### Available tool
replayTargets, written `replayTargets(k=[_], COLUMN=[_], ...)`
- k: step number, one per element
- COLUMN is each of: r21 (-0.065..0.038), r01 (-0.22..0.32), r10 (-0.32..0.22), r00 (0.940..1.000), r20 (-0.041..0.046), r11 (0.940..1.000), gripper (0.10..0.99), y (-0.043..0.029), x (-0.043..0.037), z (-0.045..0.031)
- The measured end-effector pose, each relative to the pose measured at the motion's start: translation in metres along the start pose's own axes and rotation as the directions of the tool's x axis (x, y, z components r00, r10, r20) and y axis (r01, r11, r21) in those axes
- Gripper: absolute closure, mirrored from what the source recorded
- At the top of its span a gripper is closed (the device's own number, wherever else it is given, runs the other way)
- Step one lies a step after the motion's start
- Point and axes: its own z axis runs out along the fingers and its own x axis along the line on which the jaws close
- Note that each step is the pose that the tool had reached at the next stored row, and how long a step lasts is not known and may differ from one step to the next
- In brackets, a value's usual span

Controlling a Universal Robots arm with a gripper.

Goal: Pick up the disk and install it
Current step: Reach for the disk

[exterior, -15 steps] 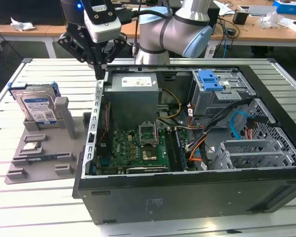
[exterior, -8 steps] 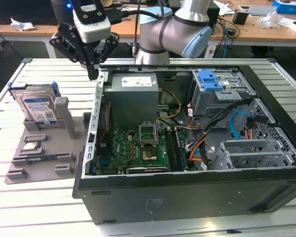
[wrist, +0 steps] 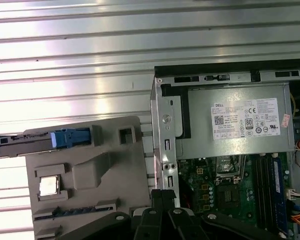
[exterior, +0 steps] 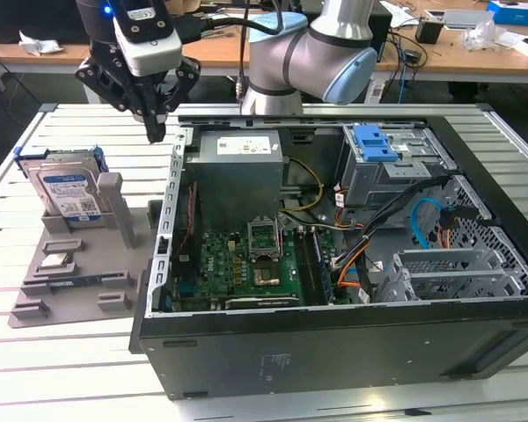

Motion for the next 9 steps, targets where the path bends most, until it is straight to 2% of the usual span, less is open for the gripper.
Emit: replayTargets(k=[4,9], r21=[0.000,0.000], r01=[0.000,0.000], r10=[0.000,0.000], r00=[1.0000,1.0000], r20=[0.0001,0.0000], r11=[1.0000,1.0000], gripper=[0.980,0.980], y=[-0.0007,-0.0012], x=[0.0096,0.0170], z=[-0.0002,-0.0005])
